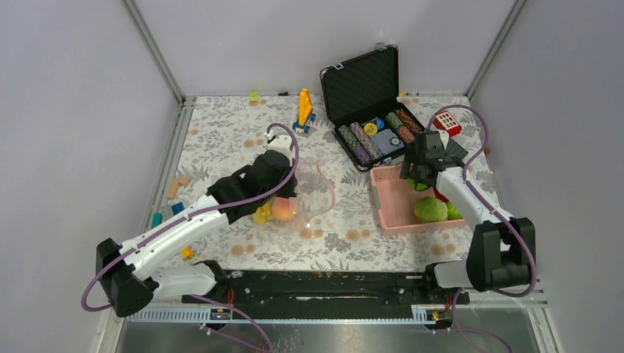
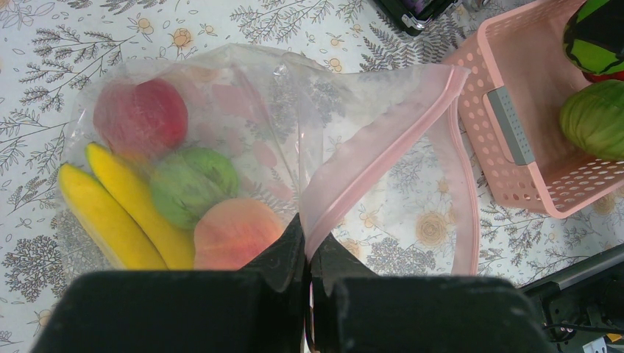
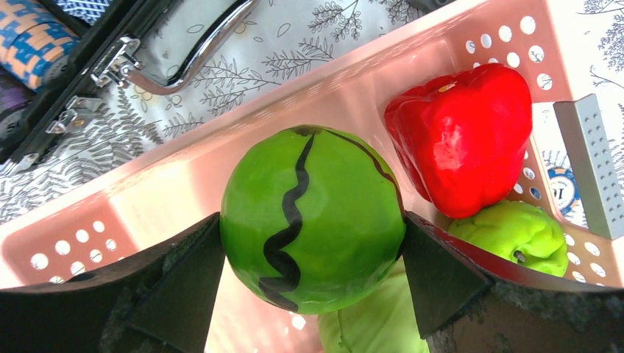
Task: Place the food in the zip-top bag and seal the zipper
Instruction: Pick up the fake fruit from the zipper food storage bag, then place the fake fruit in the zipper food storage bag.
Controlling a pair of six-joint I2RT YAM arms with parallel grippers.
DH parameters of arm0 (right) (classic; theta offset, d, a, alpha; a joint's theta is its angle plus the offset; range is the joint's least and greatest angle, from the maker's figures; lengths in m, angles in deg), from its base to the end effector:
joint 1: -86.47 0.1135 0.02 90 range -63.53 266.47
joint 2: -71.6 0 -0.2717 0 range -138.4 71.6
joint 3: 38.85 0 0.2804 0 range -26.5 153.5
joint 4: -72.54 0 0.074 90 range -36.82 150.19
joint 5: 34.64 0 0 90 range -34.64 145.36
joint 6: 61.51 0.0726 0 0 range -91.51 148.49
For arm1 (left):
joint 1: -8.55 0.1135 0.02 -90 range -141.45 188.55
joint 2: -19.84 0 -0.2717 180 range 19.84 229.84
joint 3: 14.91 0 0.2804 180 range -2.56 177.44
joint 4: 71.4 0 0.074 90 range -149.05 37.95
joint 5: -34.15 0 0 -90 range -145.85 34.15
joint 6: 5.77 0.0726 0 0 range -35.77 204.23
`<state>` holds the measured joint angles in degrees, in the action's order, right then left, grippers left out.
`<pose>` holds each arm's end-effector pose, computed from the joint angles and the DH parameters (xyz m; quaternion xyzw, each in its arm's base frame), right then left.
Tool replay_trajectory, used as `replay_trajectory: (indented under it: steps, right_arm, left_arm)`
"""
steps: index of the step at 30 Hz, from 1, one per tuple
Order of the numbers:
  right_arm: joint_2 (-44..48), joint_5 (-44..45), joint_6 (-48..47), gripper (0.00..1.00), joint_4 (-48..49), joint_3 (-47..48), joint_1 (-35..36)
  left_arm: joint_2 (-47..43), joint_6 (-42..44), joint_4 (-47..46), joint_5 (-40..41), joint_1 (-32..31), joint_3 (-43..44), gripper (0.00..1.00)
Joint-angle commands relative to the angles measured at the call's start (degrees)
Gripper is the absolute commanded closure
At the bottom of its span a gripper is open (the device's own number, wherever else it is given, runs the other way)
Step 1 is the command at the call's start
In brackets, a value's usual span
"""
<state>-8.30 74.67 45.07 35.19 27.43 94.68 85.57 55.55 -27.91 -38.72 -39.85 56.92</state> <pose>0.3346 0.0240 0.2043 0.1237 0.9226 -0.0837 0.3556 0.2159 -0.2109 0.3039 0.0868 0.8847 -0.1686 0.4259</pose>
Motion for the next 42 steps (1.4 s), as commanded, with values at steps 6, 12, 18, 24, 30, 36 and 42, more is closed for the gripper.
replay_trajectory:
  steps: [6, 12, 18, 24, 30, 36, 42]
  right_arm:
    - [10.44, -1.57, 1.75, 0.31, 4.83, -4.52, -0.17]
    - [16.16, -4.22, 1.57, 0.32, 5.95, -5.89, -0.21]
    - [22.05, -8.89, 1.52, 0.32, 5.71, -6.16, -0.21]
    - [26.95, -13.70, 1.66, 0.32, 4.14, -5.68, -0.20]
    - [29.18, -20.47, 1.26, 0.34, 4.69, -5.67, -0.21]
    - [30.45, -33.91, 2.23, 0.36, 7.90, -6.27, 0.03]
    - [31.08, -48.64, 5.28, 0.36, 15.08, -7.20, 3.65]
  left_arm:
    - [-0.55, 0.48, -2.60, 0.30, 0.24, 0.55, 1.00]
    - [-0.44, 0.41, -2.74, -0.07, 0.30, 0.48, 1.00]
    - [-0.36, 0.42, -2.76, -0.12, 0.27, 0.54, 1.00]
    - [-0.65, 0.33, -2.83, -0.22, 0.28, 0.43, 1.00]
    - [-0.77, 0.34, -2.77, -0.42, 0.28, 0.48, 1.00]
    - [-1.21, 0.22, -2.92, -0.28, 0.26, 0.25, 1.00]
    - [-0.86, 0.17, -3.04, -0.40, 0.25, 0.34, 1.00]
